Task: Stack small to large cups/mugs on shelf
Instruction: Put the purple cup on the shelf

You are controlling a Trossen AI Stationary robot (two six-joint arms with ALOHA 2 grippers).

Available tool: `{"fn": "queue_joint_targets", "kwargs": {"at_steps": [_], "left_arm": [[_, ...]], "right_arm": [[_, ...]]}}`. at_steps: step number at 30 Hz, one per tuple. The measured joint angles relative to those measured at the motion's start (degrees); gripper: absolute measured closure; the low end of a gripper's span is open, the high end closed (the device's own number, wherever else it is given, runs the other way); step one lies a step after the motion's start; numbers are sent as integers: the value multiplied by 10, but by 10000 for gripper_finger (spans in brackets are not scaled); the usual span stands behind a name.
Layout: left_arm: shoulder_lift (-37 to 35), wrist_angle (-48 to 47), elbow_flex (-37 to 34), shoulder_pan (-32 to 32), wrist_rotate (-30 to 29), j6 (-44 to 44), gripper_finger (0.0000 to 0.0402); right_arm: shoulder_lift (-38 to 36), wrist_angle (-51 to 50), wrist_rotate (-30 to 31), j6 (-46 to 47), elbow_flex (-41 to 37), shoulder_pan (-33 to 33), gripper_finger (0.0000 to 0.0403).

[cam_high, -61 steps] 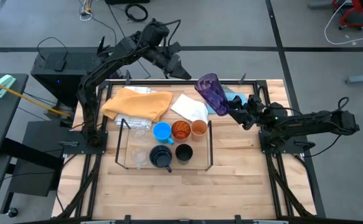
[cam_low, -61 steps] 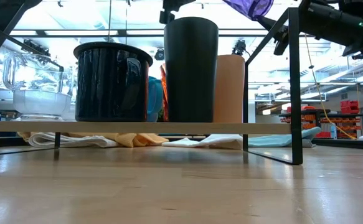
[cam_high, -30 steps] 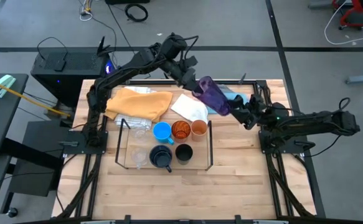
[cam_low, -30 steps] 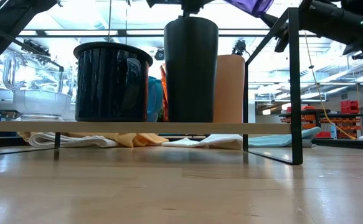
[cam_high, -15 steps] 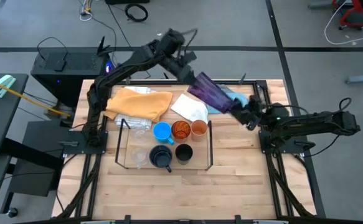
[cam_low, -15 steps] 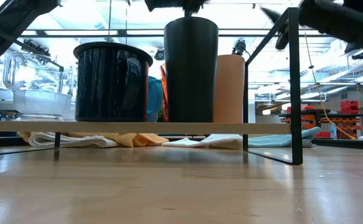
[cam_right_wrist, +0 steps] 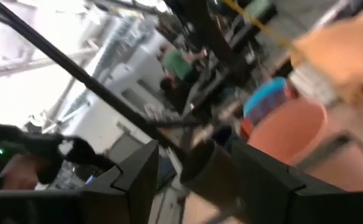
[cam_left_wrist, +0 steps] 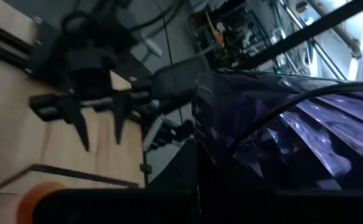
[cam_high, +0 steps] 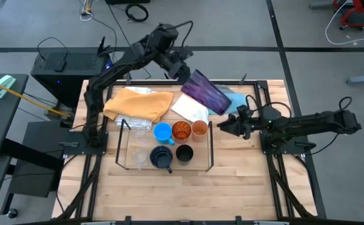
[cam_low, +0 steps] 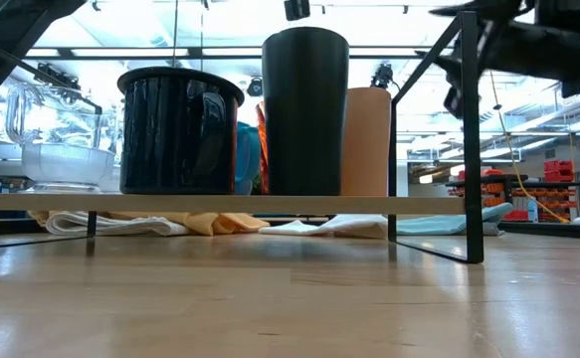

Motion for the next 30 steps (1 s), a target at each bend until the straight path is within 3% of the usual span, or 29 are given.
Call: {"fn": "queue_joint_targets", "kwargs": {"at_steps": [4,9,18,30], "left_arm": [[1,-18,0,-15,11,12,390],[1,-99,0,-23,-15,72,390],[-13,-246,-1,-76,-206,222,390],[-34,-297,-1,-190,-395,259,390]], "right_arm": [[-31,-72,-5,7,0,-5,203],[-72,-74,-4,7,0,-31,215],[-136,-123,-10,5,1,-75,232],[-147,-179,-51,25,1,-109,243]]}}
